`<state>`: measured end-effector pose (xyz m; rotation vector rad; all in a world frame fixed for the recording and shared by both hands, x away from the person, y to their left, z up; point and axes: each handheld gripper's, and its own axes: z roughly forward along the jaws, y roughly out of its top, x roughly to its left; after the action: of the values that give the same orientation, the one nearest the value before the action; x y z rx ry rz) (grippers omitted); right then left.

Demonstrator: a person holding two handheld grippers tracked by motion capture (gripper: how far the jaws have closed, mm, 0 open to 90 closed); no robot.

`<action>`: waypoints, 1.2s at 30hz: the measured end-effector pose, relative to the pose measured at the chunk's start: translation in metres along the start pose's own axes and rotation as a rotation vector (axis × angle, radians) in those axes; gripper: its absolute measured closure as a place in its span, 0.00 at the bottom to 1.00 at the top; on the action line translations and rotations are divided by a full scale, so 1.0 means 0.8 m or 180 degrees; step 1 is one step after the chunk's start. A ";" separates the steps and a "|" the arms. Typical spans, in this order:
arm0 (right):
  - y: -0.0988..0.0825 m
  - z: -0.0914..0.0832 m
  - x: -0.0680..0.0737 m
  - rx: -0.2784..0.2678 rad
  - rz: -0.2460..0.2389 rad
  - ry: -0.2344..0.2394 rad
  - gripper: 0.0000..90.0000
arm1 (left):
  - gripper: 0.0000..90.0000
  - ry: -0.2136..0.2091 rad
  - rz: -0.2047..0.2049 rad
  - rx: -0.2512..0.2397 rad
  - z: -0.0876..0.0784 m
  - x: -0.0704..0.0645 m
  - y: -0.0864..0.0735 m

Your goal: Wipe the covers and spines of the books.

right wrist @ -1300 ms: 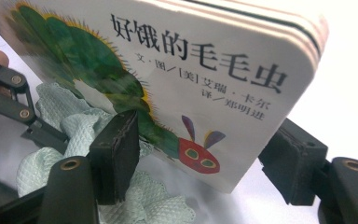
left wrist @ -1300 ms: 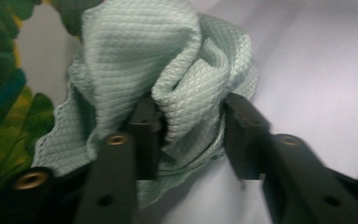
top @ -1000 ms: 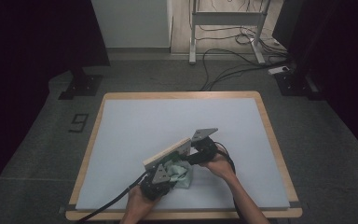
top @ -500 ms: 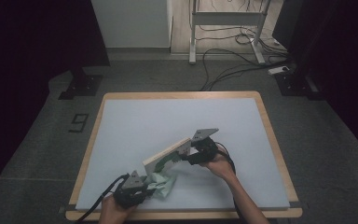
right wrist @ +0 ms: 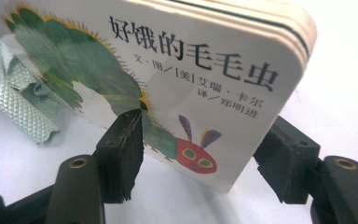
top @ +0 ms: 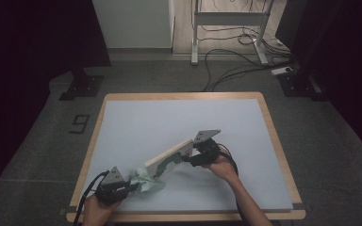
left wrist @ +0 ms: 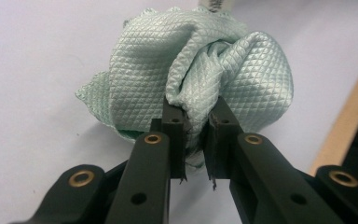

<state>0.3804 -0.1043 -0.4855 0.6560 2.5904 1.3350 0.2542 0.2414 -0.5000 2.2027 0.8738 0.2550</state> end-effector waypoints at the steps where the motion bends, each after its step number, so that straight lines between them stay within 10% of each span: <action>1: 0.000 0.000 0.000 0.0001 -0.0002 0.0002 0.39 | 0.89 0.0009 0.0019 0.0017 0.004 0.000 0.001; 15: -0.001 0.001 0.002 -0.0016 0.0021 -0.0004 0.36 | 0.88 0.0015 0.0071 -0.0014 0.024 -0.003 0.009; 36: -0.001 -0.001 0.004 0.0000 0.0007 -0.0007 0.36 | 0.88 0.0053 0.0235 -0.0340 -0.035 -0.013 0.064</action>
<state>0.3774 -0.1039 -0.4857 0.6600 2.5886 1.3342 0.2613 0.2251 -0.4433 2.1386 0.7709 0.3482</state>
